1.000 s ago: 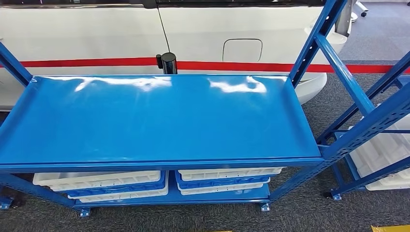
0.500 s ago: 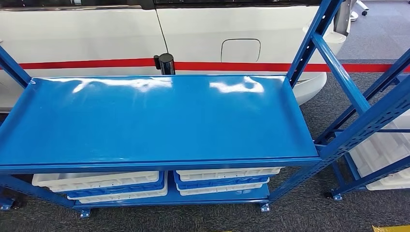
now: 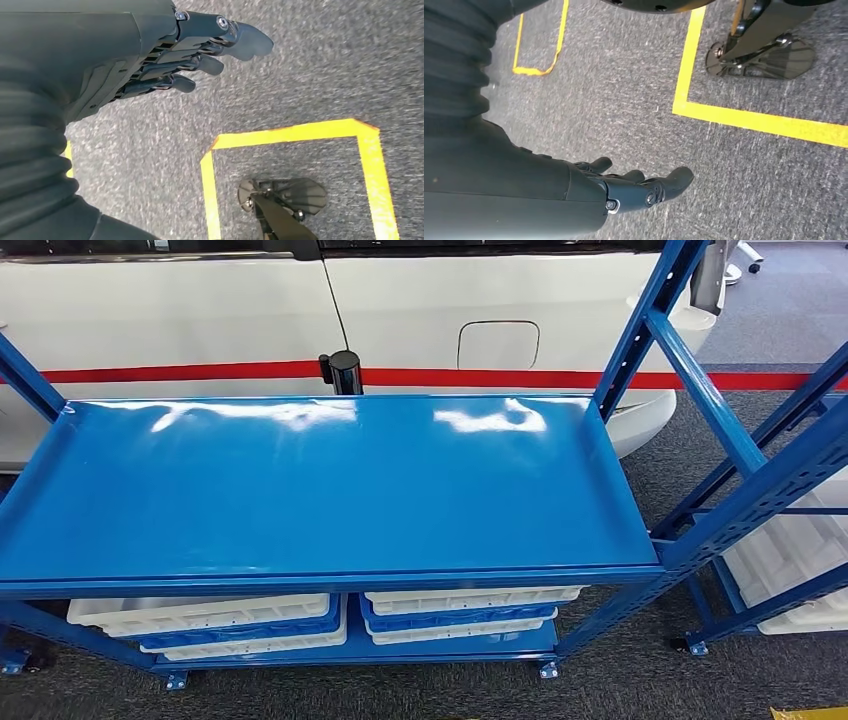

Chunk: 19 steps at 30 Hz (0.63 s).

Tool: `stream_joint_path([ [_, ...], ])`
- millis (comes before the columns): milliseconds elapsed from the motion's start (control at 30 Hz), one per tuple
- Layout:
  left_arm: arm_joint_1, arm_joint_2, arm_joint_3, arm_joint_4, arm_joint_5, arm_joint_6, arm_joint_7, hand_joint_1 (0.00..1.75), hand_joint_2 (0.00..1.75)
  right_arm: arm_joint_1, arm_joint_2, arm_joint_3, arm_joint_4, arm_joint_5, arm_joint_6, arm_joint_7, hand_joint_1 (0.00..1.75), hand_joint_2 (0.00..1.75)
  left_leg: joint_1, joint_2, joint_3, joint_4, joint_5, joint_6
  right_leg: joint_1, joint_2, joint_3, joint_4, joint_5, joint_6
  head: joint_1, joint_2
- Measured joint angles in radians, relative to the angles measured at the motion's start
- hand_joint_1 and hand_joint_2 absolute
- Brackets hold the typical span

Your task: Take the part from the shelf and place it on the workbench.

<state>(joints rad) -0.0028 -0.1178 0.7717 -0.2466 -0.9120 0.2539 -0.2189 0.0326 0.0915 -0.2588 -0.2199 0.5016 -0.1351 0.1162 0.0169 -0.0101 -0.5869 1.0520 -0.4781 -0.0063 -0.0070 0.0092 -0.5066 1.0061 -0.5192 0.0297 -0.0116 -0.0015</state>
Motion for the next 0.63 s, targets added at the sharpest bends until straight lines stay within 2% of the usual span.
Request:
stream_joint_path([
  [633, 0.085, 0.058, -0.410, -0.078, 0.502, -0.138, 0.119, 0.00, 0.00, 0.065, -0.047, 0.129, -0.084, -0.277, 0.073, -0.063, 0.00, 0.00, 0.000, 0.000, 0.000, 0.000, 0.000, 0.000, 0.000, 0.000, 0.000, 0.000, 0.000, 0.000, 0.000, 0.000],
])
